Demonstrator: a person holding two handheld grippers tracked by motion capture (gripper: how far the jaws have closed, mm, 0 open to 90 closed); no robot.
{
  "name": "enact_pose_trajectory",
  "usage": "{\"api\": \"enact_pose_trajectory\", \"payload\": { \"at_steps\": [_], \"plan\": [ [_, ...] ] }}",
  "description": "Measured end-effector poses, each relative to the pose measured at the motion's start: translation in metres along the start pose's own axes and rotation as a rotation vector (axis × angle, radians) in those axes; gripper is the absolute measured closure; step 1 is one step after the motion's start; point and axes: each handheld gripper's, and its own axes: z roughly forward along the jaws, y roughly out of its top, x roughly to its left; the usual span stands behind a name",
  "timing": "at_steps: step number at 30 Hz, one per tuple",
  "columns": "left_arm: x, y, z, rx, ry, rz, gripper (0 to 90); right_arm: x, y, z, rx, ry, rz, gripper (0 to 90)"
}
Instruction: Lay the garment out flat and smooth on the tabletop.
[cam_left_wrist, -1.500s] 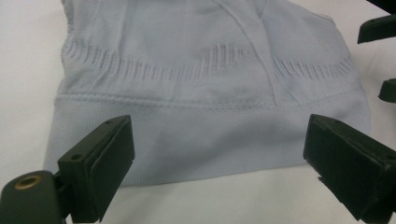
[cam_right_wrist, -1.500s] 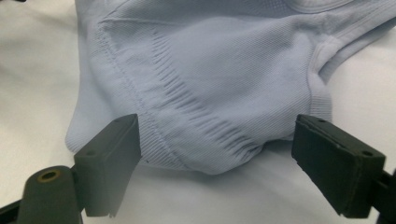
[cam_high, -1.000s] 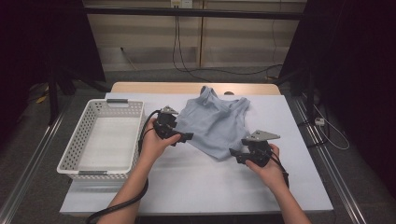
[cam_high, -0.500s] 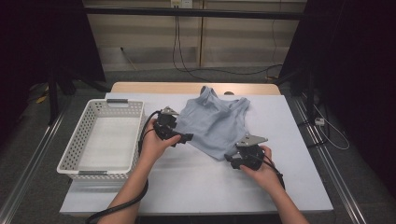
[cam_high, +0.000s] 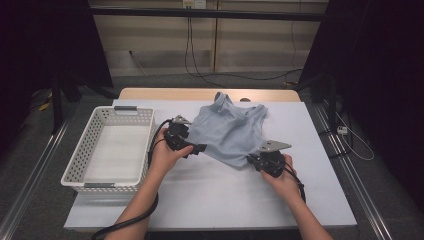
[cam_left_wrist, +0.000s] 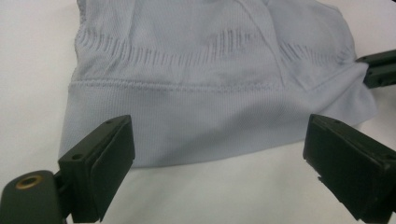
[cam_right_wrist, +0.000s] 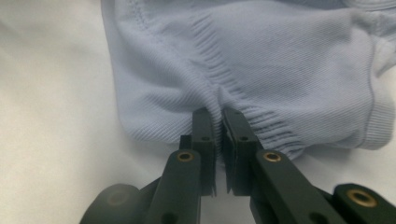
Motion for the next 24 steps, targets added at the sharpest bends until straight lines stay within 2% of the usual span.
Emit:
{"api": "enact_pose_trajectory", "payload": {
  "at_steps": [4, 13, 15, 20, 24],
  "plan": [
    [0.0, 0.0, 0.0, 0.004, -0.006, 0.001, 9.3, -0.005, 0.003, -0.013, -0.035, 0.005, 0.013, 84.5],
    [-0.002, 0.0, 0.001, 0.004, -0.007, 0.014, 9.3, -0.031, -0.001, -0.044, -0.124, -0.017, 0.116, 84.4],
    [-0.002, 0.0, 0.001, 0.006, -0.012, 0.013, 9.3, -0.036, -0.003, -0.046, -0.138, -0.008, 0.138, 84.3],
    [-0.002, -0.002, 0.003, 0.011, -0.011, 0.016, 9.3, -0.042, -0.007, -0.044, -0.141, -0.022, 0.176, 84.3],
    [-0.002, -0.003, 0.006, 0.016, -0.011, 0.015, 9.3, -0.042, -0.007, -0.043, -0.138, -0.025, 0.169, 84.1]
  ]
}}
